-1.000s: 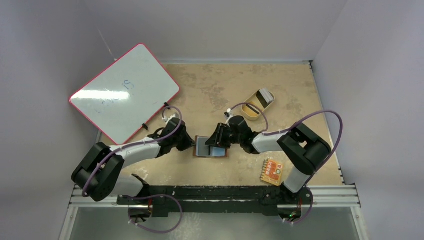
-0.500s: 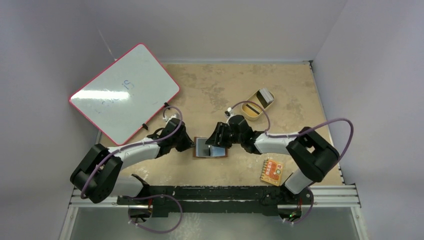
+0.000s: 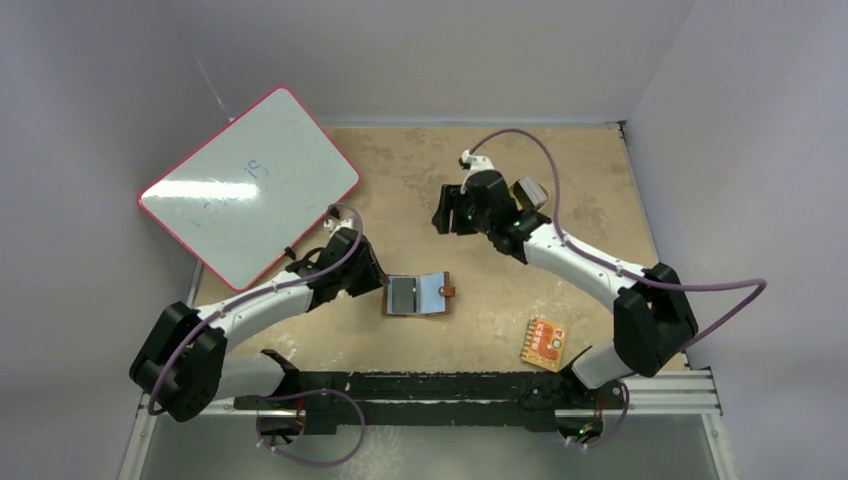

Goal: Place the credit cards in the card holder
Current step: Pick up the credit card from the storage box.

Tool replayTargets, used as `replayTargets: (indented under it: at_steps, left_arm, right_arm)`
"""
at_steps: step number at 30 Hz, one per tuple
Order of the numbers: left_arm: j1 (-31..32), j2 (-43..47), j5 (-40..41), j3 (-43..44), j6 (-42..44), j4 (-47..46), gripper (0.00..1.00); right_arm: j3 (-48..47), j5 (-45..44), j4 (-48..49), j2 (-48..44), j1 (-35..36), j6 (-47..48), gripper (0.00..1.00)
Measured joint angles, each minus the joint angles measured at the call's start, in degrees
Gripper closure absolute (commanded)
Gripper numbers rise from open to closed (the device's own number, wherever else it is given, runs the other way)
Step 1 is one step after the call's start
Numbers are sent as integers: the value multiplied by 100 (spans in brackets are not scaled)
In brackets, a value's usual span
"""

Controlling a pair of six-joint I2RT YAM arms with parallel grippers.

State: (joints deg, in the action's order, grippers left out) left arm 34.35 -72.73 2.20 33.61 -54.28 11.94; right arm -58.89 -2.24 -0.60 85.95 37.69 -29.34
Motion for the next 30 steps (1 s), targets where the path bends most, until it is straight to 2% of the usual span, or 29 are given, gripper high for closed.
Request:
replayTargets:
  at_steps: [4, 7, 10, 18, 30]
  left_arm:
    - [-11, 339, 57, 179, 142, 254, 53]
    - [-11, 575, 81, 299, 258, 426, 40]
    - [-11, 756, 55, 387, 391, 632, 35]
    - [-11, 852, -291, 658, 793, 1043, 32]
    - [-11, 1012, -428, 691, 1106, 1320, 31]
  right_arm:
    - [-496, -669, -413, 2, -472, 763, 34]
    - [-649, -1246, -647, 52, -802, 1279, 33]
    - [-785, -1725, -780, 293, -1056, 1703, 32]
    - [-1082, -2647, -981, 1303, -1443, 2706, 30]
    - [-1366, -3204, -935, 1932, -1797, 3569, 32]
